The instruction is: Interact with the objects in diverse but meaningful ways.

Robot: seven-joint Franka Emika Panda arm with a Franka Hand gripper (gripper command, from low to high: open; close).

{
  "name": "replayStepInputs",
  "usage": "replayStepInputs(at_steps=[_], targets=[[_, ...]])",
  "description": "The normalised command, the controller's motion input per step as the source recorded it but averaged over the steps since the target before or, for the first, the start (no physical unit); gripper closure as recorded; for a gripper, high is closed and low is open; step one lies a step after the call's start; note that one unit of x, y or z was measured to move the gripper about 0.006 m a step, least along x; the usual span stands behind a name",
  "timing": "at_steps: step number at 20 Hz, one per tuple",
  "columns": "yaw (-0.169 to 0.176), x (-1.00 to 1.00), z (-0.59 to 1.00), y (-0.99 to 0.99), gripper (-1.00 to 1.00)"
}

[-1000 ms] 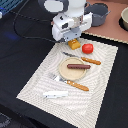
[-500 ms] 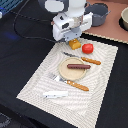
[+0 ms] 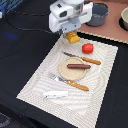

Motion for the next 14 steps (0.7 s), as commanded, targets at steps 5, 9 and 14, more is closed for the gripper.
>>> replayStepInputs(at_steps=[5, 9, 14], targets=[[0.017, -0.33, 0.09, -0.74, 1.0], [0.0, -0.17, 0.0, -0.87, 1.0], [0.0, -0.14, 0.0, -0.9, 1.0]])
